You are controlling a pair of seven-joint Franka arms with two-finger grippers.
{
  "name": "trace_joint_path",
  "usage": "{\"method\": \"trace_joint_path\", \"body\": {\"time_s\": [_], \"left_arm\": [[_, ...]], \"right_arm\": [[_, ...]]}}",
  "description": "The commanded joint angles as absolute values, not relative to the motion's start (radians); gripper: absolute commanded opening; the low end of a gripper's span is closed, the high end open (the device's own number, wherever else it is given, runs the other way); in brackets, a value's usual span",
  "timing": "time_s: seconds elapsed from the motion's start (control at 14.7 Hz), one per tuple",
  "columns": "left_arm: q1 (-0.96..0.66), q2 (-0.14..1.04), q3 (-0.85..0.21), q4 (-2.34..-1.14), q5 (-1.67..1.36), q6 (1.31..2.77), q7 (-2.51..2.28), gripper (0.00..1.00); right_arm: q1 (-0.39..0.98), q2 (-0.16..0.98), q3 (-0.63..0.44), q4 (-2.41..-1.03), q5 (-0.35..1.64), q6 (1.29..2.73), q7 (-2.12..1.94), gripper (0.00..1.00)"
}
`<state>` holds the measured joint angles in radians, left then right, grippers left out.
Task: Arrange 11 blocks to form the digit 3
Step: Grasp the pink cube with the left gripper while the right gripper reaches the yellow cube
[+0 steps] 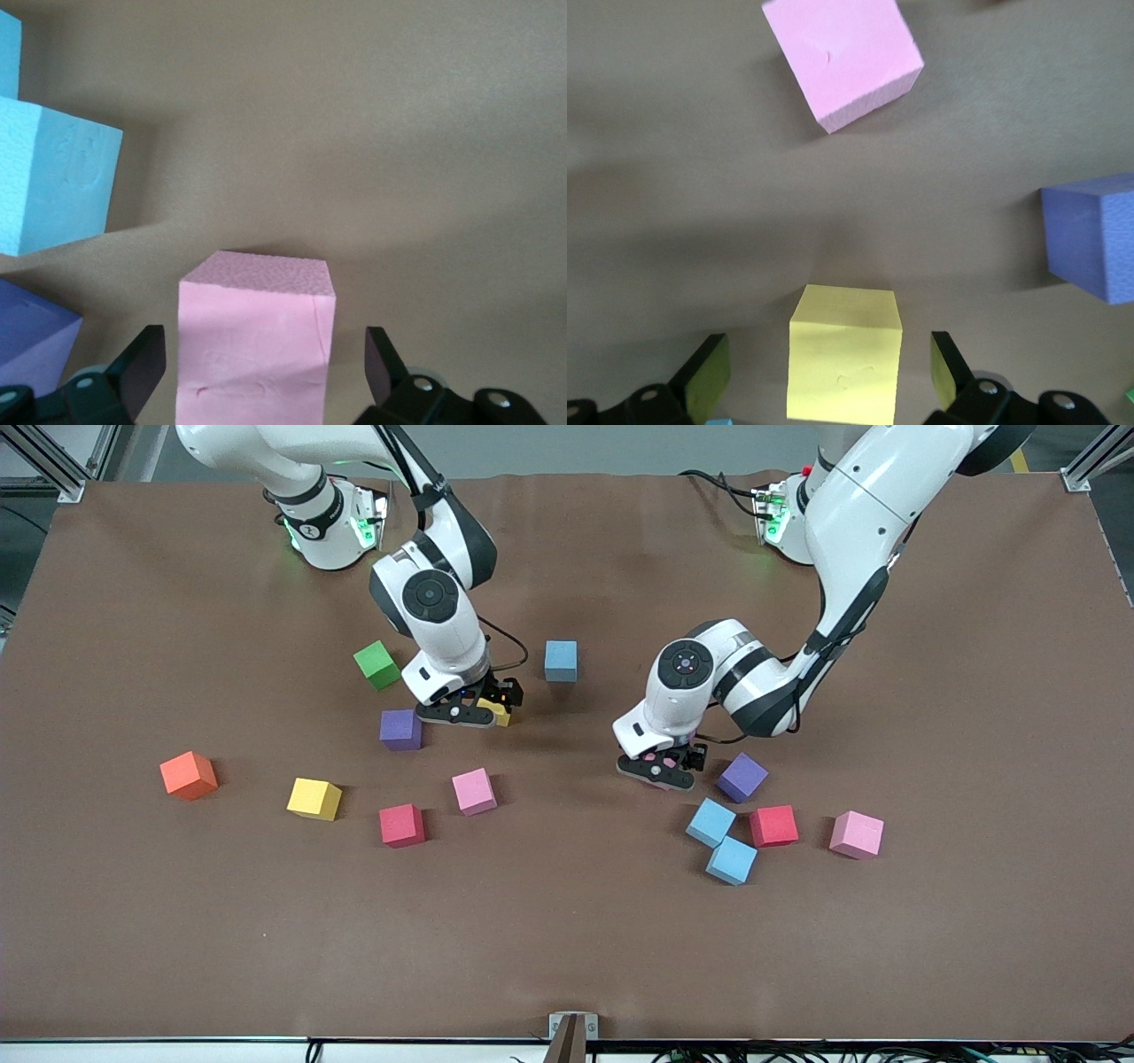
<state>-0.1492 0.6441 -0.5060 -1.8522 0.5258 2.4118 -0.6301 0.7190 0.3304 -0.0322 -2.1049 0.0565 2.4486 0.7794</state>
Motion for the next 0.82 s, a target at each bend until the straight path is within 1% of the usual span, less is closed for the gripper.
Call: {"method": "trace_joint_path", "body": {"time_s": [0.0,0.07,0.2,0.34,0.48,0.61,0.75], "left_arm": [[-0.124,0.632,-0.512,-1.870,0.549,2.437,-0.626,0.61],[-0.123,0.629,-0.512,-1.873,0.549,2.437,-0.627,0.52],[-0.123,0.627,-0.514,-1.871,0.549,2.436,-0.641,0.43],[-0.123,0.614,-0.515,-1.873,0.548,2.425,-0.717,0.43],[-0.123,0.578,-0.526,-1.890,0.543,2.396,-0.877,0.43],[-0.121,0.566,-0.555,-1.890,0.537,2.364,-0.987,0.43],[-0.121,0.554,-0.580,-1.890,0.532,2.332,-1.116,0.44]], "right_arm": [[0.750,0.348,-0.046,-2.118,0.045,2.471,0.821,1.00],[0.750,0.348,-0.046,-2.121,0.035,2.470,0.824,1.00],[0.753,0.348,-0.048,-2.138,0.023,2.471,0.827,1.00],[0.753,0.350,-0.046,-2.146,0.021,2.473,0.833,1.00],[0.753,0.350,-0.046,-2.166,0.021,2.509,0.836,1.00],[0.752,0.351,-0.046,-2.195,0.023,2.566,0.844,1.00],[0.753,0.367,-0.046,-2.195,0.021,2.577,0.856,1.00]]}}
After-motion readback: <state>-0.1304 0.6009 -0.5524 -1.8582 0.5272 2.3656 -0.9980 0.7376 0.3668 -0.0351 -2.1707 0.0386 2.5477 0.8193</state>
